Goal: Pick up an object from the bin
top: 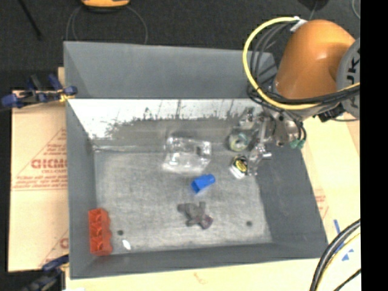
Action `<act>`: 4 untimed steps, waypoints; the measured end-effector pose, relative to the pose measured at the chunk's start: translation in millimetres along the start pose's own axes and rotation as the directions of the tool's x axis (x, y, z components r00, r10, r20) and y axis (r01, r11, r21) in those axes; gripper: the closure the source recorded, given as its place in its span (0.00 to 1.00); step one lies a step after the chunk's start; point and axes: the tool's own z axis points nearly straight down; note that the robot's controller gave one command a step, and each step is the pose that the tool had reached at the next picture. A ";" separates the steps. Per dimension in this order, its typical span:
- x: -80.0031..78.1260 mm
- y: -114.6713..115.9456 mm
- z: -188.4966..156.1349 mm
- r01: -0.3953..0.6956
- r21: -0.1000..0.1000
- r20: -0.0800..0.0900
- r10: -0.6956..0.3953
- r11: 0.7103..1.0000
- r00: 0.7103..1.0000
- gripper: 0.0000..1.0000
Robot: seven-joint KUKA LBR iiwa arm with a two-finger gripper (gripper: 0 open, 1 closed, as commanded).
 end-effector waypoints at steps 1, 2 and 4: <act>-5.7 32.6 117.5 -0.012 -0.001 0.016 0.012 1.000 1.000 0.00; -3.7 35.3 118.8 0.116 0.001 0.026 -0.116 0.993 0.993 0.00; 3.5 35.8 127.8 0.118 -0.003 0.001 -0.118 0.993 0.993 0.00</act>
Offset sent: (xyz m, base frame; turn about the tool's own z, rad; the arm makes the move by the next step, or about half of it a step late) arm -0.0022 0.0336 -0.1224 0.0121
